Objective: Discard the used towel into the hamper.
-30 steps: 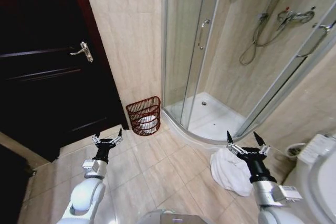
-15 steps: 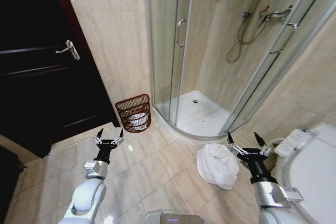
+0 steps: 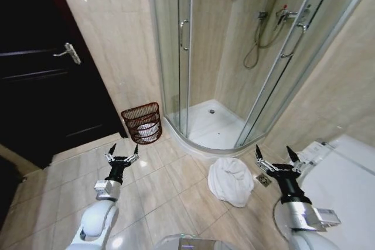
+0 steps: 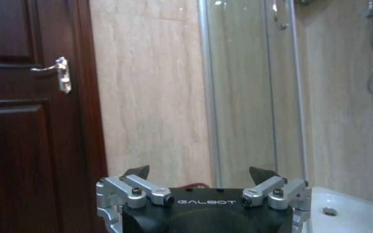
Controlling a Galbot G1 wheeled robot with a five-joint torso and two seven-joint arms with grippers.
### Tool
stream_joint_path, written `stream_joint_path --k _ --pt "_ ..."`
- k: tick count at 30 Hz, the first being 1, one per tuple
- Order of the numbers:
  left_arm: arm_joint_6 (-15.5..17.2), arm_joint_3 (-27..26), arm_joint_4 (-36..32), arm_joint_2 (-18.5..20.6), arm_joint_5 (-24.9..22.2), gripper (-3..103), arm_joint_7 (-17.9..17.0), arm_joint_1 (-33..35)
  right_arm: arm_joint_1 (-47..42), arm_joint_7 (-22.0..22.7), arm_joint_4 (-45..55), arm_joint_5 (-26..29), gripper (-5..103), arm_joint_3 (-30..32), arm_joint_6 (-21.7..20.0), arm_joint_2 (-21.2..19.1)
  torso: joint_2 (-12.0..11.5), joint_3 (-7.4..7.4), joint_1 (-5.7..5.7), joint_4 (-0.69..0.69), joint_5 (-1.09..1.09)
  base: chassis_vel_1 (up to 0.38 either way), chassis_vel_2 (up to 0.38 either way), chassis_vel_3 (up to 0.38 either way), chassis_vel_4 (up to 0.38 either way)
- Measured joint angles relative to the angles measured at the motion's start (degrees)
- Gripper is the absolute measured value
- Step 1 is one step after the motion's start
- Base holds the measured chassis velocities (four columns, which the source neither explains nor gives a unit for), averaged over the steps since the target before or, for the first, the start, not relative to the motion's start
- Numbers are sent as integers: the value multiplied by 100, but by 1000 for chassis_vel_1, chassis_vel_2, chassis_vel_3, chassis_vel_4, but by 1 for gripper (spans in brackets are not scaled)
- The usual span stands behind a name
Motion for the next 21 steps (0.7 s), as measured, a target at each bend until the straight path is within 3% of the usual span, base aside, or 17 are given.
stream_joint_path --k 4,12,21 --pt "10 65 -18 -29 61 100 0 -26 -15 19 35 23 100 36 0 1 0 0 0 -6 -1 -33 21 -91 -26" --pt "19 125 -62 -81 140 100 -3 -31 -56 24 87 52 100 51 -1 0 0 0 1 0 1 -36 -26 -29 -32" --pt "-21 165 -79 -135 217 100 11 49 -106 28 108 137 100 63 27 0 0 0 0 -2 1 -48 -54 -55 -40"
